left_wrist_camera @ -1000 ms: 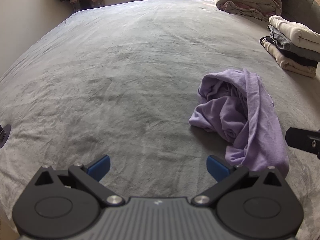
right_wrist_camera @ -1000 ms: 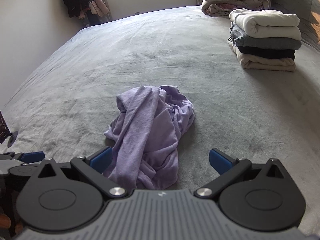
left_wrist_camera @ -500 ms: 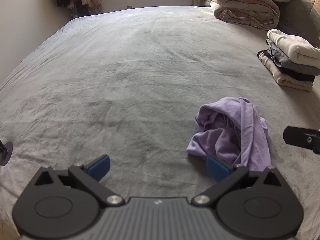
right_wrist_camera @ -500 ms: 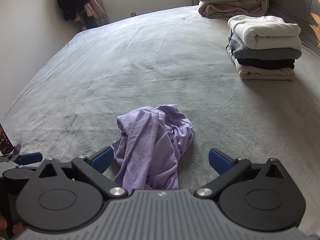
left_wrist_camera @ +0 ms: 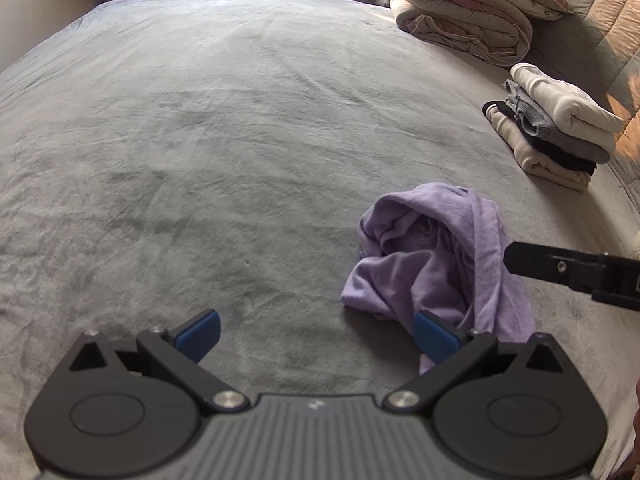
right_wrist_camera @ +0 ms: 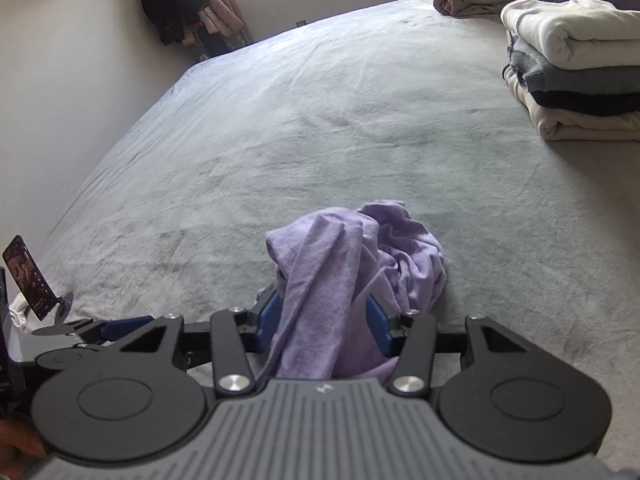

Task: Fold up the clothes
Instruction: 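Grasp the lavender garment with the right gripper while the left gripper grasps another edge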

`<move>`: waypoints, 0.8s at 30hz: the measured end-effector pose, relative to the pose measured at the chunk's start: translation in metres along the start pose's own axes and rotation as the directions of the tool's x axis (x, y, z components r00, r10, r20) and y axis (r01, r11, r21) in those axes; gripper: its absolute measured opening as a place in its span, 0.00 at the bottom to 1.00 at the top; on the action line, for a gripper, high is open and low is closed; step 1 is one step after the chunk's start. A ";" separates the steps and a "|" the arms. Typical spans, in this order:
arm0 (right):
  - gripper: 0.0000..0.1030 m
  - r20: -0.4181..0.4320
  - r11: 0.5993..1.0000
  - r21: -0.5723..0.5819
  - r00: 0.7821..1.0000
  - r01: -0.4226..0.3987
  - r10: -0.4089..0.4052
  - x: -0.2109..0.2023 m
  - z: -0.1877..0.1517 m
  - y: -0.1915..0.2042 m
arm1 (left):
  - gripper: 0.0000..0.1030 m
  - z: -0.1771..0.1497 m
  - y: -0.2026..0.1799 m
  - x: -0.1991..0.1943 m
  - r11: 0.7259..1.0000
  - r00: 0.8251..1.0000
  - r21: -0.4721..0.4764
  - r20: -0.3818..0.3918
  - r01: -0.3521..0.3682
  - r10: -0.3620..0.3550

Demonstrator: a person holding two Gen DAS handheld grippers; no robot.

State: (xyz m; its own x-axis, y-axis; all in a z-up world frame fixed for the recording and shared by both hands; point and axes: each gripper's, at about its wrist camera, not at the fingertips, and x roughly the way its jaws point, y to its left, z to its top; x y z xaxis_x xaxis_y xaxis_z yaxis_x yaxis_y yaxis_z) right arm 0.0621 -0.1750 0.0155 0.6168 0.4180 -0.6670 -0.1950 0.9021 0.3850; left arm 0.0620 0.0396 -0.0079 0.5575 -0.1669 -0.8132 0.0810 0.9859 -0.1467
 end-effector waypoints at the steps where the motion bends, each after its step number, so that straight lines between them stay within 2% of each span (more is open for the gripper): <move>1: 0.50 0.001 1.000 -0.004 1.000 -0.009 0.009 0.003 0.001 0.002 | 1.00 0.001 0.004 0.002 1.000 1.000 -0.021 -0.009 0.002 -0.003; 6: 0.41 -0.033 0.999 -0.032 0.999 0.003 -0.004 0.023 -0.004 0.010 | 0.99 0.000 0.019 0.008 0.993 0.997 -0.105 -0.043 0.052 -0.056; 8: 0.27 -0.033 0.997 -0.067 0.998 0.049 -0.051 0.028 -0.008 0.012 | 0.99 -0.002 0.021 0.008 0.989 0.996 -0.128 -0.046 0.073 -0.080; 9: 0.15 -0.030 0.994 -0.085 0.997 0.072 -0.074 0.030 -0.010 0.012 | 0.99 -0.003 0.021 0.009 0.987 0.995 -0.136 -0.042 0.082 -0.088; 10: 0.12 -0.025 0.992 -0.092 0.996 0.081 -0.084 0.030 -0.011 0.012 | 0.98 -0.004 0.021 0.009 0.986 0.995 -0.143 -0.035 0.091 -0.097; 18: 0.09 0.068 0.990 -0.073 0.991 0.120 -0.115 -0.006 -0.010 -0.005 | 0.96 -0.017 0.009 0.014 0.988 0.992 -0.093 0.031 0.126 -0.124; 21: 0.09 0.085 0.990 -0.039 0.988 0.135 -0.132 -0.019 -0.010 -0.015 | 0.96 -0.019 0.004 0.011 0.982 0.983 -0.072 0.069 0.173 -0.168; 24: 0.09 0.112 0.985 -0.027 0.980 0.170 -0.166 -0.031 -0.011 -0.024 | 0.90 -0.017 0.000 0.010 0.977 0.976 -0.073 0.095 0.201 -0.193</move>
State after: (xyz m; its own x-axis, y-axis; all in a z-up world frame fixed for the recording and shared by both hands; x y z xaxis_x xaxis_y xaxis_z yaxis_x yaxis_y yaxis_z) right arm 0.0393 -0.2087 0.0203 0.7221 0.2479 -0.6458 -0.1082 0.9626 0.2485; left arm 0.0541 0.0373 -0.0257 0.6075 -0.3521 -0.7121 0.1309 0.9285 -0.3474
